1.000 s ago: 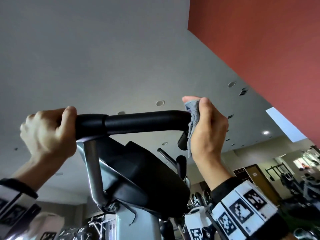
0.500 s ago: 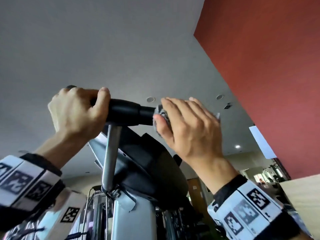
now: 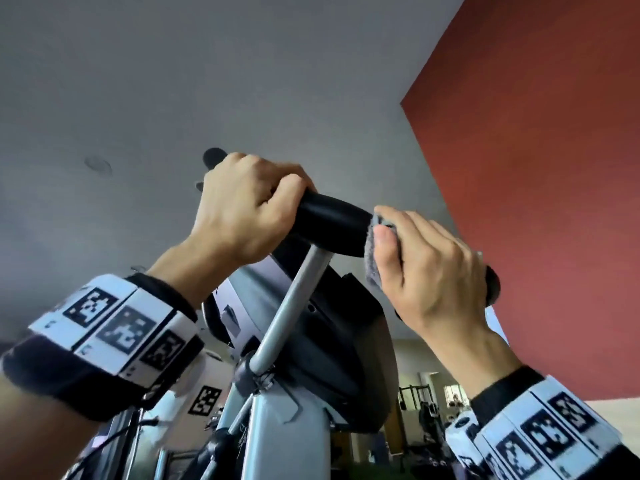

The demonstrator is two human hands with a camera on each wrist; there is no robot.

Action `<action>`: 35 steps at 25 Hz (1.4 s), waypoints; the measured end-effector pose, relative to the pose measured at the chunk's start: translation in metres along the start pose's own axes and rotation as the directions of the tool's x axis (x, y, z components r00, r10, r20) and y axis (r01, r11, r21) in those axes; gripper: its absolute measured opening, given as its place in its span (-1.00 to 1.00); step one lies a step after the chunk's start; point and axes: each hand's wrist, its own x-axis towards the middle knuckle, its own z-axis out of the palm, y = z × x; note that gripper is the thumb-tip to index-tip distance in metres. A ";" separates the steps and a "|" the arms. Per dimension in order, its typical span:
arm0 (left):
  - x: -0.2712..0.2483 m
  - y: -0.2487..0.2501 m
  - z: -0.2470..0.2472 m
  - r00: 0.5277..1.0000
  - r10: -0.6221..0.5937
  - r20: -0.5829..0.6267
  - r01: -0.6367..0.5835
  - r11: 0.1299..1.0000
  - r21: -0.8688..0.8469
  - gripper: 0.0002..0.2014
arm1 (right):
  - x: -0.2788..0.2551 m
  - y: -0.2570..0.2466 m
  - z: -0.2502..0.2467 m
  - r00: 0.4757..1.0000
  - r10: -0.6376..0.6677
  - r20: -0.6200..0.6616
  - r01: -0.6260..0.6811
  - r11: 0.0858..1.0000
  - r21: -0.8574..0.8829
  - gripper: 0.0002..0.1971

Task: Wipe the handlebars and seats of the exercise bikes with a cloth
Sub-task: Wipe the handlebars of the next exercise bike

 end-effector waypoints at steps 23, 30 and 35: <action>0.013 -0.052 -0.005 0.998 -0.047 0.044 0.055 0.979 -0.198 -0.63 | 0.036 -0.012 -0.026 0.826 0.379 0.418 -0.387 0.920 -0.070 -0.35; 0.025 -0.057 -0.025 0.919 -0.033 0.393 0.089 0.988 -0.126 -0.69 | 0.058 -0.009 -0.028 0.617 0.466 0.634 -0.541 0.836 -0.089 -0.52; 0.039 -0.063 -0.030 0.862 -0.039 0.506 0.147 0.973 -0.176 -0.75 | 0.096 -0.011 -0.023 0.286 0.553 0.782 -0.582 0.749 -0.317 -0.53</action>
